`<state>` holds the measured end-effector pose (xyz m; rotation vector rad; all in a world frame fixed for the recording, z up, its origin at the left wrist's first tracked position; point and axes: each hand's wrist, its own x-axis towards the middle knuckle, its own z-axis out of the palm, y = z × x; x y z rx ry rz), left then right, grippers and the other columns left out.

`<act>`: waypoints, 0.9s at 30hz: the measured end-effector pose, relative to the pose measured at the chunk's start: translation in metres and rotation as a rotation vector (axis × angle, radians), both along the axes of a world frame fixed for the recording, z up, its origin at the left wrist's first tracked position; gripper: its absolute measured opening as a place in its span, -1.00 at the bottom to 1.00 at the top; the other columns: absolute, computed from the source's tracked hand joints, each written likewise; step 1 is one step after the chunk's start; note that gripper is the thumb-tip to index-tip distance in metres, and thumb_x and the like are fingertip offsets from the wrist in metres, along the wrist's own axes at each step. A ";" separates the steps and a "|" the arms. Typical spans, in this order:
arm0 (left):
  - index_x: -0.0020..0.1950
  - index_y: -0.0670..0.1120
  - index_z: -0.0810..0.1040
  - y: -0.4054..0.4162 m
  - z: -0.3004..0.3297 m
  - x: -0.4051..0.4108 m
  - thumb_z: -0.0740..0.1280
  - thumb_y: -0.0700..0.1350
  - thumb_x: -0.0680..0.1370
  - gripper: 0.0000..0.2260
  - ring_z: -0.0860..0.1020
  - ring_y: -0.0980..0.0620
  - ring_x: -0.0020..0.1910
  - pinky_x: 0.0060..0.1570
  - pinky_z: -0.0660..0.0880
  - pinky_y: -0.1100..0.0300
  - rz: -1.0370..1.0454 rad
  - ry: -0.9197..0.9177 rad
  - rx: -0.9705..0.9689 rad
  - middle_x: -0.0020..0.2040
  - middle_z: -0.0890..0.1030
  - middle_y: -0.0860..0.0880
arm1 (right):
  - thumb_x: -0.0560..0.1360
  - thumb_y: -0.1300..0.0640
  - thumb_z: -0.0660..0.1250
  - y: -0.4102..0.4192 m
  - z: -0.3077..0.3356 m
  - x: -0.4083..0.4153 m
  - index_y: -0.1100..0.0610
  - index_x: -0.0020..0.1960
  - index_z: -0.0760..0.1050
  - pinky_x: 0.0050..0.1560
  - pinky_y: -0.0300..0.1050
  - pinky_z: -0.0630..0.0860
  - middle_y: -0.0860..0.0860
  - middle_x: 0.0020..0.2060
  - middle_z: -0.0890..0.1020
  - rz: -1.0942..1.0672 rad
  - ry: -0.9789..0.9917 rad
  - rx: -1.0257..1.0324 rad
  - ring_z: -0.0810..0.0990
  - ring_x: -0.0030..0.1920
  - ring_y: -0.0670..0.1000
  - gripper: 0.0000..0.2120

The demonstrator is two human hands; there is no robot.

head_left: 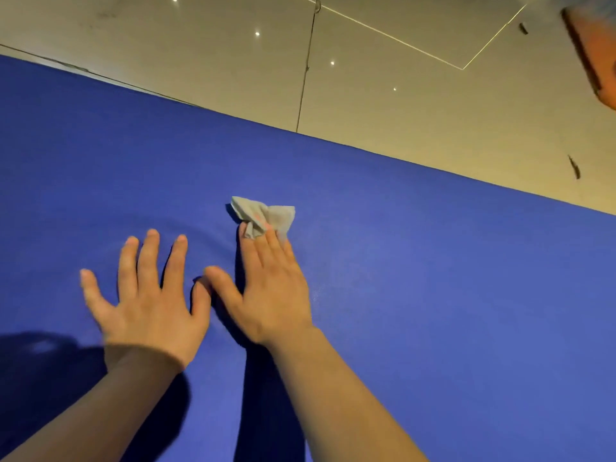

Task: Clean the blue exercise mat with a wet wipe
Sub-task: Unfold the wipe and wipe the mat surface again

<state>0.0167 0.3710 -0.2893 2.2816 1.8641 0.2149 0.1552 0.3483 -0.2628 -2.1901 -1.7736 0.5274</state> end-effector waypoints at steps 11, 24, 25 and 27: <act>0.58 0.12 -0.21 0.004 0.045 -0.018 0.12 0.36 0.53 -0.22 -0.34 0.03 0.54 0.46 -0.26 -0.19 -0.142 0.047 -0.433 0.58 -0.32 0.02 | 0.45 -0.45 -0.12 -0.046 0.006 0.056 0.19 0.57 0.08 0.55 0.02 -0.02 0.02 0.58 0.05 -0.382 -0.060 -0.161 -0.07 0.57 0.02 -0.07; 0.29 0.24 -0.64 -0.068 0.083 -0.124 0.27 0.53 0.31 0.11 -0.42 -0.10 0.50 0.41 0.19 -0.25 -0.168 0.454 -0.675 0.46 -0.54 0.06 | 0.52 -0.40 -0.14 -0.100 0.012 0.074 0.20 0.58 0.07 0.54 0.01 0.03 0.08 0.54 0.18 -0.471 -0.246 -0.300 0.05 0.55 0.07 -0.14; 0.38 0.25 -0.58 -0.072 0.083 -0.127 0.29 0.50 0.32 0.10 -0.41 -0.10 0.51 0.41 0.20 -0.26 -0.170 0.433 -0.687 0.47 -0.52 0.06 | 0.53 -0.39 -0.11 -0.108 0.014 0.079 0.20 0.58 0.04 0.54 0.04 0.04 0.09 0.55 0.15 -0.555 -0.204 -0.329 0.03 0.56 0.07 -0.15; 0.50 0.24 -0.41 -0.076 0.081 -0.126 0.35 0.44 0.34 0.07 -0.37 -0.11 0.52 0.39 0.20 -0.32 -0.170 0.369 -0.683 0.50 -0.47 0.05 | 0.54 -0.38 -0.07 -0.108 0.013 0.069 0.18 0.59 0.01 0.54 0.06 0.05 0.08 0.57 0.09 -0.595 -0.111 -0.313 -0.04 0.57 0.05 -0.17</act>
